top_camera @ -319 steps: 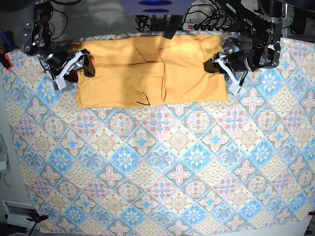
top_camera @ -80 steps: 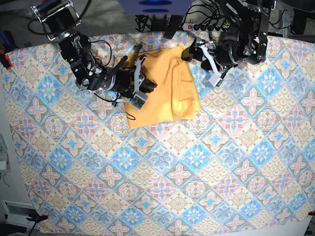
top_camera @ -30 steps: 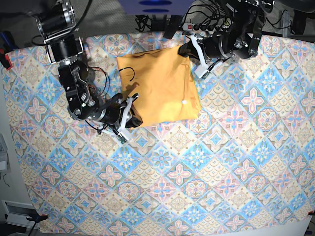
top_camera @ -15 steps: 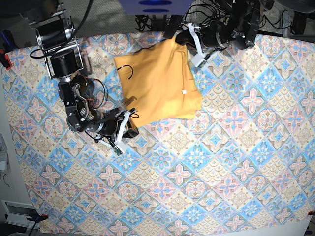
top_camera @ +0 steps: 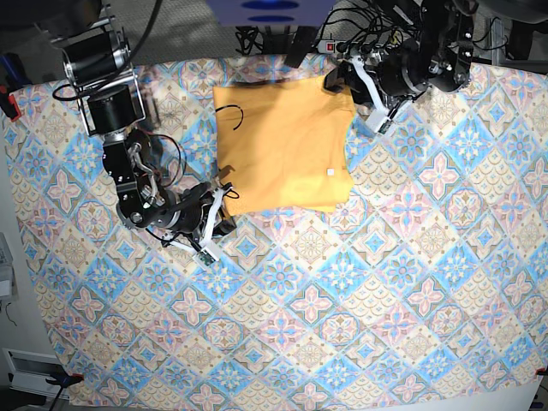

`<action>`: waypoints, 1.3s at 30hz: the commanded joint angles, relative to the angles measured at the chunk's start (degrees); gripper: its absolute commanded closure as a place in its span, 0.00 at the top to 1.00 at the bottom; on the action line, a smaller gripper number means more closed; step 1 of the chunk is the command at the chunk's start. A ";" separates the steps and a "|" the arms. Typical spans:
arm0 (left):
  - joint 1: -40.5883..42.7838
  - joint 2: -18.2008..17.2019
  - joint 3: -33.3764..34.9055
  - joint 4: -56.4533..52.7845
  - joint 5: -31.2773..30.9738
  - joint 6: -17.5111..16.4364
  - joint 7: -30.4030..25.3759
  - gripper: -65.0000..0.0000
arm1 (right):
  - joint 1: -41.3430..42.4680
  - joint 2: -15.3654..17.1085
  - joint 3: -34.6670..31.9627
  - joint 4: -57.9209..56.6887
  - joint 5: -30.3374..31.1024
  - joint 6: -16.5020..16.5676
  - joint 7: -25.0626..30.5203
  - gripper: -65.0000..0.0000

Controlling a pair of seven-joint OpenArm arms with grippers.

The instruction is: Fold the T-shirt properly

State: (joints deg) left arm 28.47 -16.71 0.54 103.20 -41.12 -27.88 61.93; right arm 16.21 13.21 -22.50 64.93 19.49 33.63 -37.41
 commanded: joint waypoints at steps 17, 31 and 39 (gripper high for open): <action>3.66 -1.88 0.12 2.69 -6.30 -0.74 1.41 0.75 | 1.42 0.28 0.22 1.23 0.51 0.26 1.32 0.06; -0.20 -1.53 11.99 -6.19 -6.13 -0.65 0.88 0.06 | 1.42 0.28 0.22 1.14 0.43 0.26 1.32 0.06; -5.13 -0.57 12.17 -11.29 -5.95 -0.47 -1.76 0.07 | 1.42 0.28 0.22 0.70 0.43 0.26 1.41 0.06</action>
State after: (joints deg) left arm 23.38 -17.43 12.75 91.05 -45.93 -27.88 60.95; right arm 16.19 13.30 -22.50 64.82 19.31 33.80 -37.26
